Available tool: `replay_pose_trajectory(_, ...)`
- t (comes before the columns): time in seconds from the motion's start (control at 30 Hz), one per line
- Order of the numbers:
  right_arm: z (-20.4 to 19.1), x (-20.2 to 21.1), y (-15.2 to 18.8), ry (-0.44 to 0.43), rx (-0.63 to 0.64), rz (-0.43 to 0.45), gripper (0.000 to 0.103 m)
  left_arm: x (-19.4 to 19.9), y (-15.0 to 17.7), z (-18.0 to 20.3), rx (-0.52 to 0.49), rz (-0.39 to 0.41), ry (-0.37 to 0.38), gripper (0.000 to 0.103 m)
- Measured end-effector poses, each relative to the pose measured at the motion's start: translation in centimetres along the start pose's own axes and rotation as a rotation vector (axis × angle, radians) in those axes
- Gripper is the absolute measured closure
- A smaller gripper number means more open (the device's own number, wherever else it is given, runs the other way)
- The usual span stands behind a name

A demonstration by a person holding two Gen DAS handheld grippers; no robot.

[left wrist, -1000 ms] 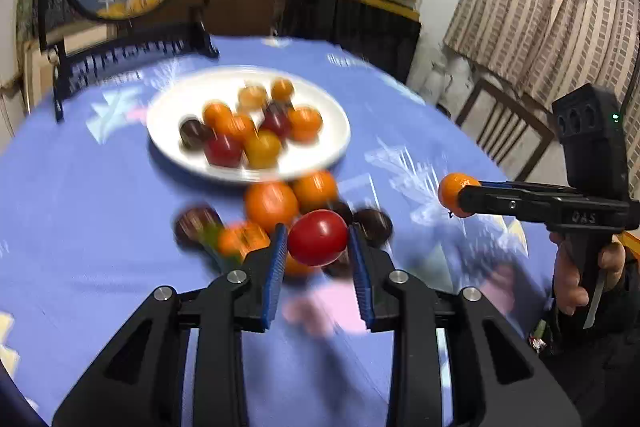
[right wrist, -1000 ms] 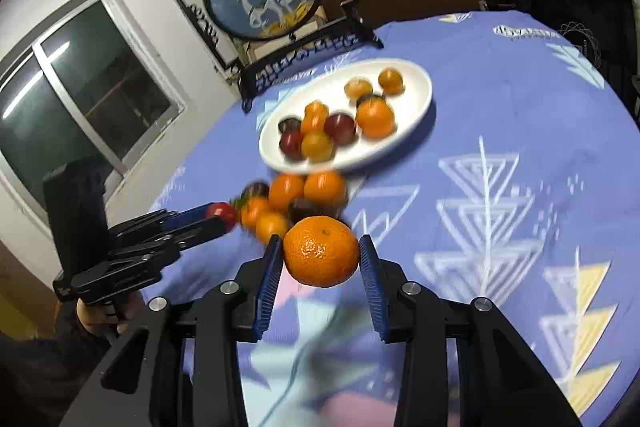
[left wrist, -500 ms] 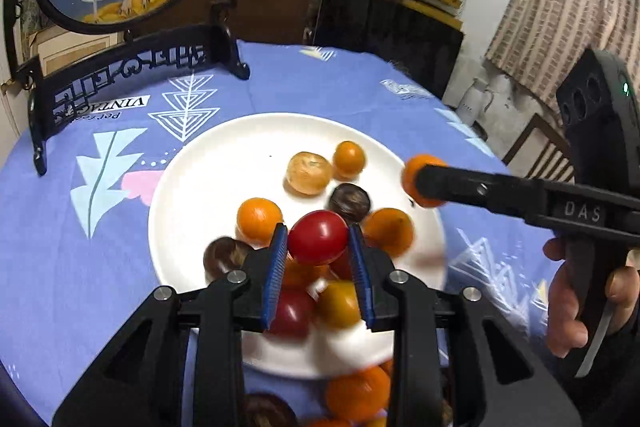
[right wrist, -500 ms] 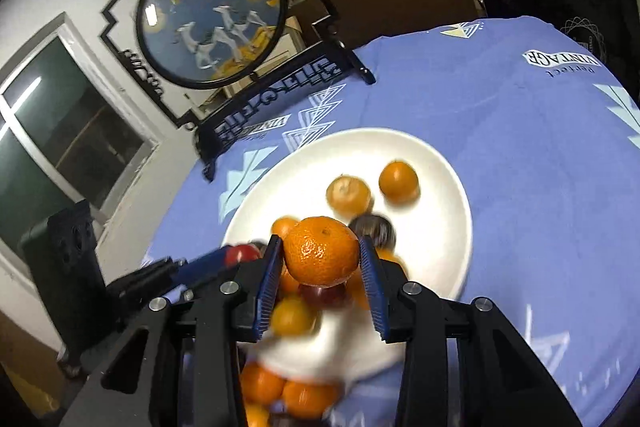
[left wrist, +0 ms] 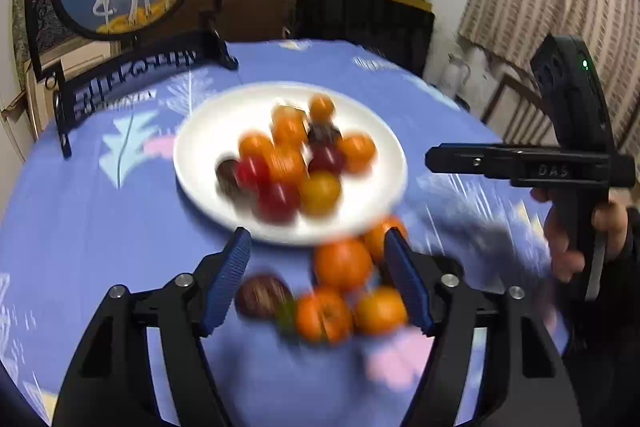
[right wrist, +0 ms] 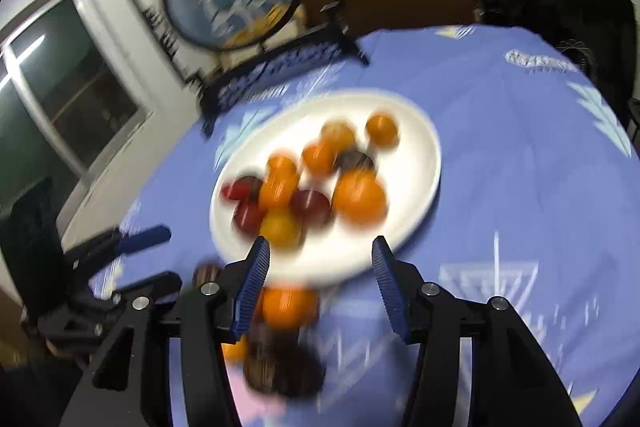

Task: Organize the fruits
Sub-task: 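Release the tomato and tangerine onto the white plate, then grasp a leafy tangerine with the left gripper while the right gripper grasps a mangosteen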

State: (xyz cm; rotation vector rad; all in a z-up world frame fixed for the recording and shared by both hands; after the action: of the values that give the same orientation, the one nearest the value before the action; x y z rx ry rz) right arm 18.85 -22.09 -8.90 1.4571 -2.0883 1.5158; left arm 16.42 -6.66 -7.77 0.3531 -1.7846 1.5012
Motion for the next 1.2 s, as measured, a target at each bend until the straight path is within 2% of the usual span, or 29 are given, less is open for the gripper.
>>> replay_pose_trajectory(0.17,-1.5,0.1,5.7,-0.056,0.032,-0.084,0.050,0.9,4.2,0.8,-0.023,-0.025,0.005,0.035)
replay_pose_trajectory(0.37,-1.0,-1.9,7.7,-0.044,-0.016,-0.127,0.050,-0.7,5.7,-0.1,0.038,-0.080,-0.037,0.035)
replay_pose_trajectory(0.4,-0.8,-2.3,8.1,-0.034,-0.031,-0.132,0.058,-1.0,5.8,-0.1,0.046,-0.088,-0.045,0.035)
replay_pose_trajectory(0.43,-1.0,-2.2,8.1,-0.066,-0.048,-0.110,0.071,-1.3,5.8,-0.2,0.050,-0.095,-0.049,0.035)
replay_pose_trajectory(0.47,-1.1,-2.0,8.2,-0.051,-0.043,-0.102,0.073,-1.6,5.8,-0.1,0.053,-0.101,-0.055,0.035)
replay_pose_trajectory(0.5,-1.2,-1.7,8.1,-0.039,-0.031,-0.083,0.082,-1.9,5.8,-0.1,0.053,-0.109,-0.065,0.035)
replay_pose_trajectory(0.53,-1.3,-1.2,7.9,-0.030,-0.021,-0.060,0.082,-2.2,5.8,-0.1,0.050,-0.118,-0.082,0.034)
replay_pose_trajectory(0.67,-1.5,0.1,8.1,-0.084,-0.018,-0.027,0.082,-2.5,5.2,0.0,0.028,-0.091,-0.123,0.034)
replay_pose_trajectory(0.8,0.0,0.1,9.0,-0.113,-0.074,-0.027,0.082,-2.7,4.7,1.1,0.035,-0.085,-0.035,0.045)
replay_pose_trajectory(0.93,0.4,0.8,8.6,-0.154,-0.100,0.004,0.081,-2.6,5.0,1.8,0.051,-0.098,0.041,0.046)
replay_pose_trajectory(1.1,0.5,0.8,8.7,-0.183,-0.113,0.002,0.080,-2.9,5.6,-0.5,0.095,-0.126,-0.004,0.045)
replay_pose_trajectory(1.2,0.1,0.7,8.6,-0.186,-0.097,-0.001,0.081,-3.3,5.4,-0.5,0.073,-0.128,-0.035,0.045)
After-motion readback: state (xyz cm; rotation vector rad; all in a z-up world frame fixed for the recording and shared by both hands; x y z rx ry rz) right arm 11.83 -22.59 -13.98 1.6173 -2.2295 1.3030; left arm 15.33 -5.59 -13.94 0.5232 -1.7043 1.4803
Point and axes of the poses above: each gripper's, at about its wrist camera, not at the fingertips, and x roughly against the way its jaws point, z to its right, y to its underside, the point moved 9 cm from there along -x, roughly the way its jaws point, and after that the axes turned 11 degrees about -y, right-handed, at the moved point
